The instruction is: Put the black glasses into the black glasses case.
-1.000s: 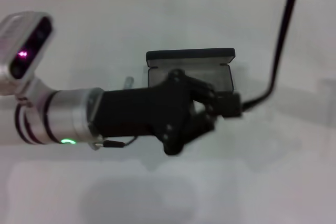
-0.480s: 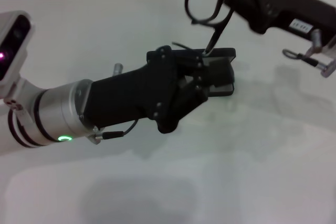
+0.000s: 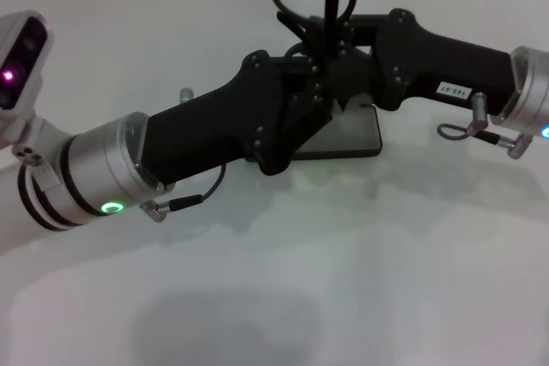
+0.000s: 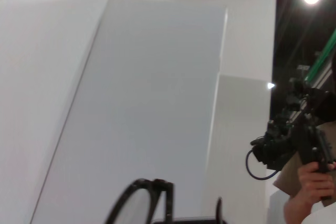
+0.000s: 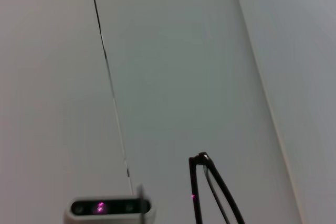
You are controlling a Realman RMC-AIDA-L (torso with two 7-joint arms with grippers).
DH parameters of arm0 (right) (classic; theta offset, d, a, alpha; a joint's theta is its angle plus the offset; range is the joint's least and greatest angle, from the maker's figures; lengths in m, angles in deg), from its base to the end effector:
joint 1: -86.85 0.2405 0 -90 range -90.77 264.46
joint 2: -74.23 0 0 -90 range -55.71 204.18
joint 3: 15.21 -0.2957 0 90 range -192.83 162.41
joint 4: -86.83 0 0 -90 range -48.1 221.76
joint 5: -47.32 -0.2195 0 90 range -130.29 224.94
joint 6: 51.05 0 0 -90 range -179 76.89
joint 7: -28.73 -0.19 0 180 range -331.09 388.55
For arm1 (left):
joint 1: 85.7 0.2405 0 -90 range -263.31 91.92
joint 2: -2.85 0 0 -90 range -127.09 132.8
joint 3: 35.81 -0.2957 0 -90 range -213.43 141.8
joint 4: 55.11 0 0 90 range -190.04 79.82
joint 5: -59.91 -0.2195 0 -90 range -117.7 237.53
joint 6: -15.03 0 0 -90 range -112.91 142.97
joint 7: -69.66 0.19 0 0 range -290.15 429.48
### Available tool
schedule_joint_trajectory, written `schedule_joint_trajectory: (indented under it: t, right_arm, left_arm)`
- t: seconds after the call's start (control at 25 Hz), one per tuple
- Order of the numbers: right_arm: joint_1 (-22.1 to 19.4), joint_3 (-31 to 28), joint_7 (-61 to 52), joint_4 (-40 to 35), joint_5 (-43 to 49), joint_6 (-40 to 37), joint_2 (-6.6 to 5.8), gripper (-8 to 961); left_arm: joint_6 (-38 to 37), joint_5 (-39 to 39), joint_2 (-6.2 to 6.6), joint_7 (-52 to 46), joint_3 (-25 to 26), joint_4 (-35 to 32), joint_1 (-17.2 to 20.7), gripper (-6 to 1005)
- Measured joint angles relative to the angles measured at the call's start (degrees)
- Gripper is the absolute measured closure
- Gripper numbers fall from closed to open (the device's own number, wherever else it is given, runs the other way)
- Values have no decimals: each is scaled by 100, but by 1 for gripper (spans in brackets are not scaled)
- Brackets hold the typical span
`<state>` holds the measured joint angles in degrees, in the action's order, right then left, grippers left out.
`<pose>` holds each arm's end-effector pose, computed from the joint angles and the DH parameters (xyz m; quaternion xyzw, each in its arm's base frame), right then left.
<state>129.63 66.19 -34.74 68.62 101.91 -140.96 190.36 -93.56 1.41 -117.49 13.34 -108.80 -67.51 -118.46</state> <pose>0.1366 0.3913 -0.0807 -0.8812 0.0938 0.4614 0.0436 -0.1764 0.3102 -0.0720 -0.8153 -0.1039 -0.5690 0.0254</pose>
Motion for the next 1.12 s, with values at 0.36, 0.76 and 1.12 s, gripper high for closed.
schedule_joint_trajectory:
  t: [0.36,0.76,1.12]
  right_arm:
    - [1,233,0,-18,-9,163,7,803]
    - [-124,221,53,-41,-42,208,5,799]
    - [-328,212,-59,-453,123,761,-119,796]
  left_arm:
    - [384,60,2,-227,15,16,-6,961]
    - [383,68,11,-238,-18,18,2,961]
    - [-55,15,102,-232,-13,-120,258,960]
